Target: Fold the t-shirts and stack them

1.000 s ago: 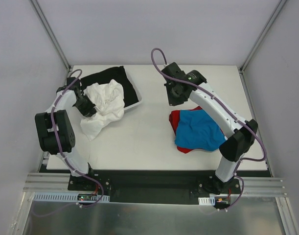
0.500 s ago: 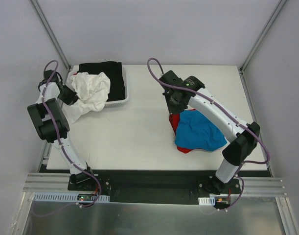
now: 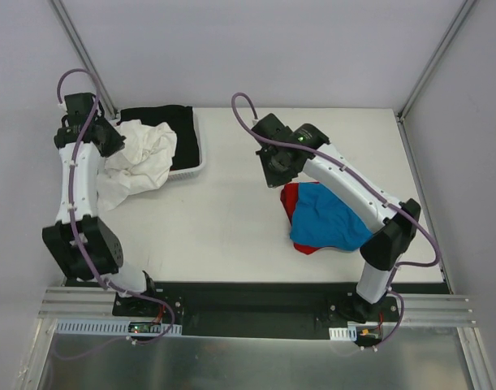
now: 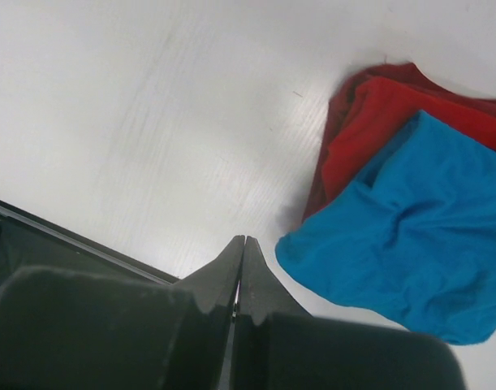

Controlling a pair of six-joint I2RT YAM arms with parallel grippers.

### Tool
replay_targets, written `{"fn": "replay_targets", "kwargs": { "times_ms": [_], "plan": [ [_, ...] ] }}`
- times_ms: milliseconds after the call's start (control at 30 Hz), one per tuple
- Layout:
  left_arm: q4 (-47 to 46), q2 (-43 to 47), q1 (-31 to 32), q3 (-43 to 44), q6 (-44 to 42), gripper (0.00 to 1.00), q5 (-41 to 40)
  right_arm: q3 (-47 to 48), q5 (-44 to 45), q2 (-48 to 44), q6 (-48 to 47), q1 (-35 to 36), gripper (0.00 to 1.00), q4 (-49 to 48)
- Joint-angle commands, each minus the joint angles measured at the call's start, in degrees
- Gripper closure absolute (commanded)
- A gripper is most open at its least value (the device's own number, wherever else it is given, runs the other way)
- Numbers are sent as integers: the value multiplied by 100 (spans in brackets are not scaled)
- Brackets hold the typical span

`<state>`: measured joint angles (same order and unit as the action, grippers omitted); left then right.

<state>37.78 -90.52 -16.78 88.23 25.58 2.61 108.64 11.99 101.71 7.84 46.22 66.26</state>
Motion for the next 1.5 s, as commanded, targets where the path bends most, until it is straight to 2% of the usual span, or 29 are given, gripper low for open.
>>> {"fn": "replay_targets", "kwargs": {
  "times_ms": [0,33,100,133,167,333,433,667,833,1067,1200,1267,1367,1467],
  "plan": [
    [274,965,315,-173,-124,94,-139,648,-144,235,-71,221,99,19],
    [282,1227,367,-409,-98,89,-77,719,-127,313,-89,247,99,45],
    [405,1387,508,-744,-45,89,370,938,-118,384,-107,317,99,89],
    [440,1484,552,-1172,-19,99,563,992,-109,428,-107,335,99,132],
    [476,1537,596,-1437,-10,100,748,1053,-57,437,-124,353,99,150],
    [406,1994,974,-2904,-79,100,697,966,49,350,-63,449,99,80],
    [186,1925,983,-3214,-246,100,723,913,67,332,7,502,99,54],
    [-183,1003,983,-2697,-440,100,828,1080,172,437,157,625,99,89],
    [-289,45,974,-2179,-239,100,942,1229,216,490,288,652,99,141],
    [-377,-677,1150,-1520,-290,100,1742,1546,251,674,333,661,99,335],
    [-420,-1107,1238,-1186,-571,100,2636,1713,260,797,324,669,99,431],
    [-421,-1257,1291,-1062,-616,100,2797,1713,269,815,306,669,99,441],
    [-412,-1451,1379,-895,-537,100,2526,1766,295,868,254,652,99,449],
    [-403,-1644,1291,-790,-379,100,1814,1915,313,956,166,652,99,476]
  ]
}}
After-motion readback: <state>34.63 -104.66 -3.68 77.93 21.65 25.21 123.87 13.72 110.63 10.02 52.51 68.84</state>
